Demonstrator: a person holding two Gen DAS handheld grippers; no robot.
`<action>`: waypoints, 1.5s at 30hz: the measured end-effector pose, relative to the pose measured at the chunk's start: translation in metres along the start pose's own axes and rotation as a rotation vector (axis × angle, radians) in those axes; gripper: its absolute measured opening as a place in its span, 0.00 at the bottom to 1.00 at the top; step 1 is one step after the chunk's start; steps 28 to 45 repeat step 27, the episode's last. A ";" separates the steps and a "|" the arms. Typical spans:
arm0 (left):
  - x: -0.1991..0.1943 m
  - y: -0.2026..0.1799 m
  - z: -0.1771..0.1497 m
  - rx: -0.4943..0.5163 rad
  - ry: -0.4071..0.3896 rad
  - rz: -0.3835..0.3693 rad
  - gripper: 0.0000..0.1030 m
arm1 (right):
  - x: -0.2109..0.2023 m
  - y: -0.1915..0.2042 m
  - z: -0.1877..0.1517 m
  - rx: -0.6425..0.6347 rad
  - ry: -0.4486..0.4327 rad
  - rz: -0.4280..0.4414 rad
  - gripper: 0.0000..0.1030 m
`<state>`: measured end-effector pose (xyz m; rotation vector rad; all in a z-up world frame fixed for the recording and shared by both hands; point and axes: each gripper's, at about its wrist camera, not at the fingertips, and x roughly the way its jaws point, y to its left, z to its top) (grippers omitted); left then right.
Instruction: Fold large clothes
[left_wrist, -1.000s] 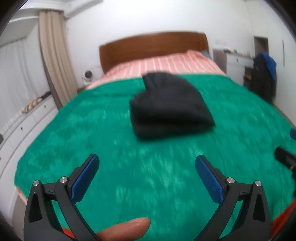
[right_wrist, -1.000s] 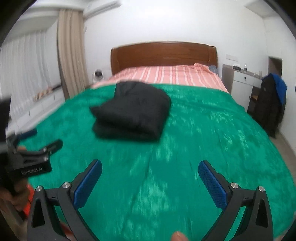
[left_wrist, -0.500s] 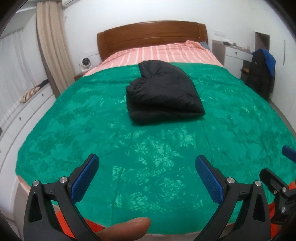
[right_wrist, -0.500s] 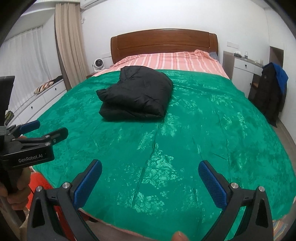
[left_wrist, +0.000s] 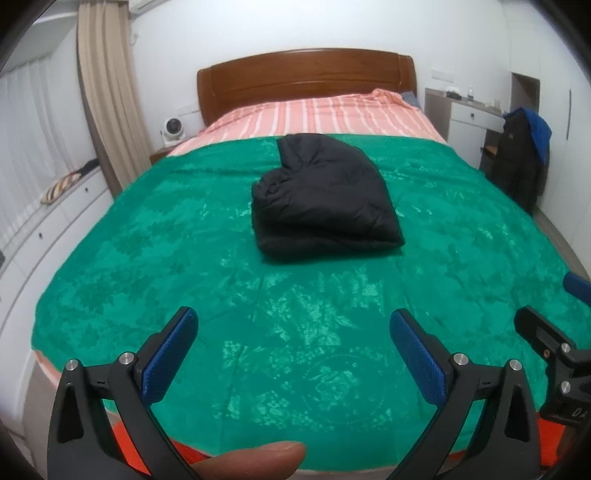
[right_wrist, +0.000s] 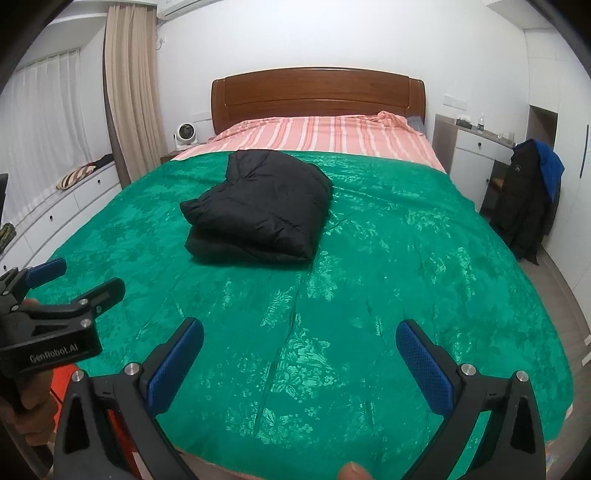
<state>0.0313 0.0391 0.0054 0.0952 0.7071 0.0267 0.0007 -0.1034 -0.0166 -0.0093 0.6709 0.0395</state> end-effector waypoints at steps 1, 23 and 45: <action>0.001 -0.001 0.000 0.008 0.002 0.008 1.00 | 0.000 0.003 0.001 -0.008 0.003 -0.007 1.00; 0.003 -0.008 -0.006 0.037 -0.009 0.022 1.00 | 0.005 0.002 -0.001 -0.030 0.024 -0.082 1.00; -0.001 -0.007 -0.005 0.029 -0.030 0.033 1.00 | 0.004 0.000 -0.002 -0.020 0.024 -0.081 1.00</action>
